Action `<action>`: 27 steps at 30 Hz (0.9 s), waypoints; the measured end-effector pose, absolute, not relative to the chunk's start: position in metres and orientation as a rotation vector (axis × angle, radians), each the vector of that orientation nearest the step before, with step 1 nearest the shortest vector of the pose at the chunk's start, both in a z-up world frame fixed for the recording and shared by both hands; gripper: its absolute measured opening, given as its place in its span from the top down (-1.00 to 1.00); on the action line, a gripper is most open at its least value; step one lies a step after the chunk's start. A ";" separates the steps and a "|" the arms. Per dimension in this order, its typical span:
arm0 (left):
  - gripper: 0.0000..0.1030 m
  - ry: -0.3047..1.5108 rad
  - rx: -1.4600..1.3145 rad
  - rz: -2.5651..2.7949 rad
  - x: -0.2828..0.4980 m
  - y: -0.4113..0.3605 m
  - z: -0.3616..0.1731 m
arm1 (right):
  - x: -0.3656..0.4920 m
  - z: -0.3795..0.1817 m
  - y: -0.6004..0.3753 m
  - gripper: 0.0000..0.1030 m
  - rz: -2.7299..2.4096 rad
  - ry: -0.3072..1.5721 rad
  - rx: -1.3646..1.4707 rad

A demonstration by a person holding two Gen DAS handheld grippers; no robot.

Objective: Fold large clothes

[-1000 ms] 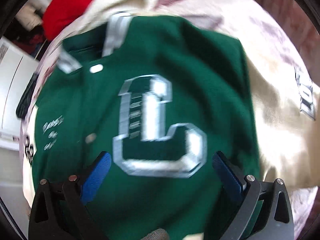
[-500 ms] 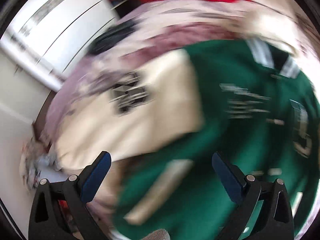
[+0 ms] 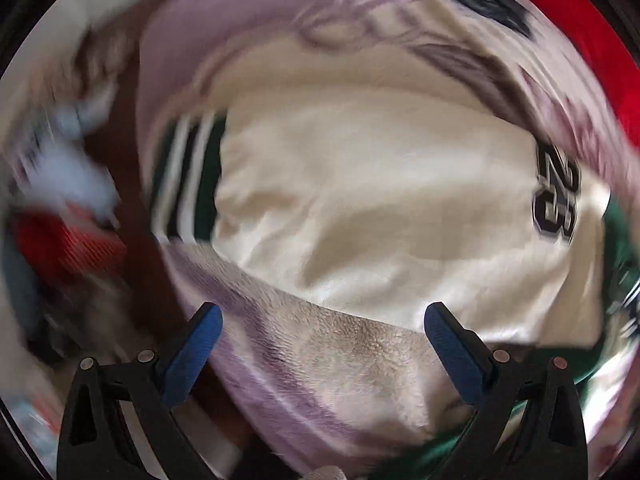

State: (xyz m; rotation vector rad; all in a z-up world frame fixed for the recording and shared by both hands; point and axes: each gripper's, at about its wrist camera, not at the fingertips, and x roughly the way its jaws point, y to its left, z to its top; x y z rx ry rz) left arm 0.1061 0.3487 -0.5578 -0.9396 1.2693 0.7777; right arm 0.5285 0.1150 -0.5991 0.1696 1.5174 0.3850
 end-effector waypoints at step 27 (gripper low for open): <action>0.77 0.639 -0.922 0.849 0.227 0.528 -0.469 | 0.564 -0.663 0.091 -0.46 0.136 1.620 0.358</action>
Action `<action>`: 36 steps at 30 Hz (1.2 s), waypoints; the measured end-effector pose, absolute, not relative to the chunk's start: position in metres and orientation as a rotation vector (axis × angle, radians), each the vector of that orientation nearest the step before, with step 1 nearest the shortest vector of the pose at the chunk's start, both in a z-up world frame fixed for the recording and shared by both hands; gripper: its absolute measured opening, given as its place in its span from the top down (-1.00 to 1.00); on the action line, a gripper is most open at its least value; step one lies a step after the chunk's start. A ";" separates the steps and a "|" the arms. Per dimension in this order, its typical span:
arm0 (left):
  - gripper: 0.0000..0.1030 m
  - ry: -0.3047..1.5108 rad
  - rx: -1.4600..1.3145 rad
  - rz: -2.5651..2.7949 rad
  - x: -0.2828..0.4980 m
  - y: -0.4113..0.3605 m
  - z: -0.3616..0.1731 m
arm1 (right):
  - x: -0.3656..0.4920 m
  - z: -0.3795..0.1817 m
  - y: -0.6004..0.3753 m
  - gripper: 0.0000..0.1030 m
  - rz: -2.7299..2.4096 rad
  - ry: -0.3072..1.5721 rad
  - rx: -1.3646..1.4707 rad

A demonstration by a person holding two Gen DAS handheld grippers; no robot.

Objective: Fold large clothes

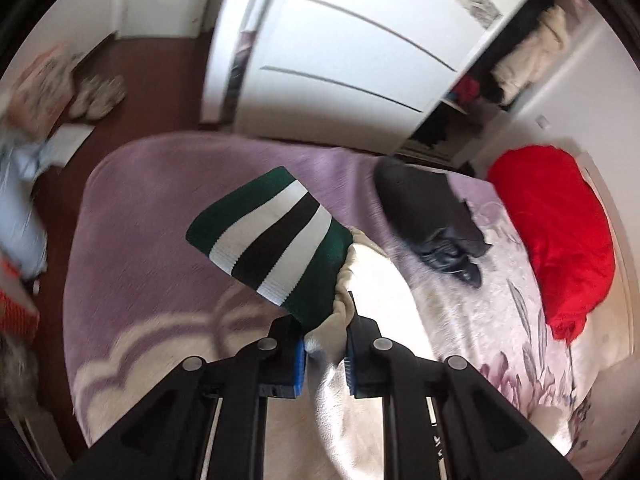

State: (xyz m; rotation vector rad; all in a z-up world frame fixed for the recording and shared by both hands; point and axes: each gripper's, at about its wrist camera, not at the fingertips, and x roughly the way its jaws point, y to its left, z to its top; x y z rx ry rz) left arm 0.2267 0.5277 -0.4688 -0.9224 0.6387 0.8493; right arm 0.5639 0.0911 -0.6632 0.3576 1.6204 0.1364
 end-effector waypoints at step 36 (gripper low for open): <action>0.69 1.103 0.221 -0.299 0.391 -0.255 -0.467 | 0.350 -0.576 -0.446 -0.56 -0.282 1.407 0.805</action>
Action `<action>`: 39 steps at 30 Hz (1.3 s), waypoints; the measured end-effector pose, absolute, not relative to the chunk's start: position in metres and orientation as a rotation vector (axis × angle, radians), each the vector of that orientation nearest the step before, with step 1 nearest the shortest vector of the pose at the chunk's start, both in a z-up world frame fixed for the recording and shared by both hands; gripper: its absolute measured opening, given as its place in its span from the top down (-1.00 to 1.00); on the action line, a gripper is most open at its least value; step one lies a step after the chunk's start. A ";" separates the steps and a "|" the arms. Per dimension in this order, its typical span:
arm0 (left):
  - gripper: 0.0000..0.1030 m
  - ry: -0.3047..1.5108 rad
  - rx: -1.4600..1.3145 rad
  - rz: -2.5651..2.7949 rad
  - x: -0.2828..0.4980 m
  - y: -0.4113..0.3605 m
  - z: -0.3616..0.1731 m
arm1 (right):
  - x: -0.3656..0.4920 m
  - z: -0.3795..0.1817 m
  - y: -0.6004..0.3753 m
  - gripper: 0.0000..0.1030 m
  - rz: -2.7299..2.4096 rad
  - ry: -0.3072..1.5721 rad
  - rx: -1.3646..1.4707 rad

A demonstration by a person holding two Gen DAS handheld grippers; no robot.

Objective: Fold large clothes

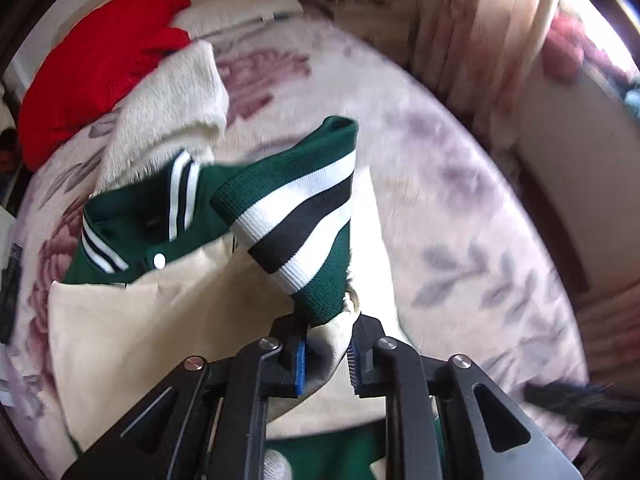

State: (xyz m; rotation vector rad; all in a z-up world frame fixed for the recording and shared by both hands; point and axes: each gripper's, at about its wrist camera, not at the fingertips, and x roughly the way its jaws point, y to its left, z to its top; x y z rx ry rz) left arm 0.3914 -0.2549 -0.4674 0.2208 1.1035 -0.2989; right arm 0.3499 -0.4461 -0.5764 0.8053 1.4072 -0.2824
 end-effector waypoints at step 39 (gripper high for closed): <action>-0.74 1.450 -0.338 0.465 0.146 0.154 -0.535 | 0.275 -0.653 -0.412 -0.09 -0.068 1.826 0.920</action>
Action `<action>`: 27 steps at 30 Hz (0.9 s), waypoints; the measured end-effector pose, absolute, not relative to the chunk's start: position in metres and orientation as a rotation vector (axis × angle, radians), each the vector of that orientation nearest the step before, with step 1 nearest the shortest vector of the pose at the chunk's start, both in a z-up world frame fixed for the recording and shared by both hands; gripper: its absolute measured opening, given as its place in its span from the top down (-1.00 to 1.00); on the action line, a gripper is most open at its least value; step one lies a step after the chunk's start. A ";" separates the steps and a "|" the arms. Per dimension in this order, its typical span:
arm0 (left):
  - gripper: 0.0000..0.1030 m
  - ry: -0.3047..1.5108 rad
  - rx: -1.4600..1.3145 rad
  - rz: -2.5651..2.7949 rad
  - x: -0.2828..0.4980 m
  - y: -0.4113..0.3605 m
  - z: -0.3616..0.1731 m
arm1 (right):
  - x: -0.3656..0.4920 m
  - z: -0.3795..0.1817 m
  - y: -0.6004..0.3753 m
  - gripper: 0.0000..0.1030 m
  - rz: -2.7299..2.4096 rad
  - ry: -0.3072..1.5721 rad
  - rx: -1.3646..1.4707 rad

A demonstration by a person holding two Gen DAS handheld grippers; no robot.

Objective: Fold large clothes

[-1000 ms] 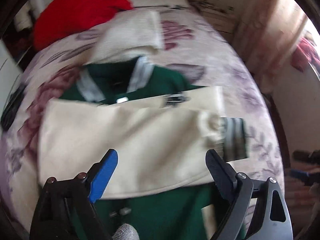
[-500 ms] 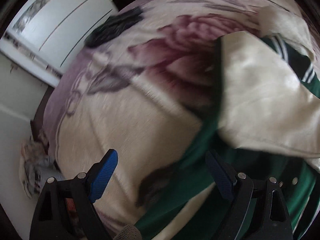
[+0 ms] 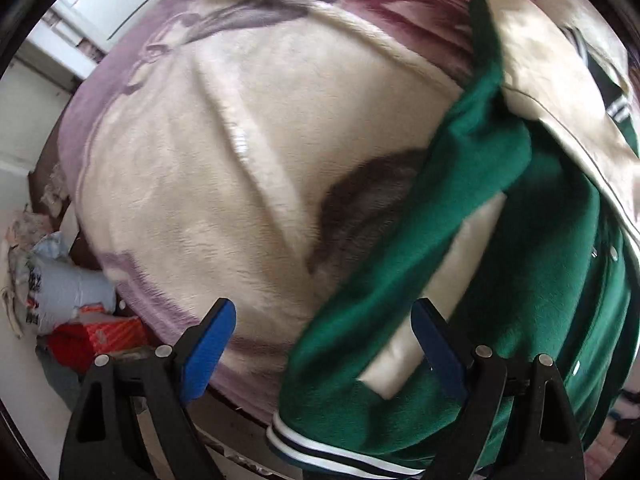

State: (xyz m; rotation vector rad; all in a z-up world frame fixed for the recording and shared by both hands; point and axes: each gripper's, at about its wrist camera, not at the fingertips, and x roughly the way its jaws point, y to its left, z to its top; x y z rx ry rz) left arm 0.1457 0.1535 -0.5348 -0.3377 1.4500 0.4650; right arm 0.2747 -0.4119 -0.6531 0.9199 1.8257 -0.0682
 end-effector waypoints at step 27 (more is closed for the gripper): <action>-0.90 1.253 -0.250 0.567 0.190 0.081 -0.482 | 0.539 -0.607 -0.465 -0.25 0.084 1.493 0.876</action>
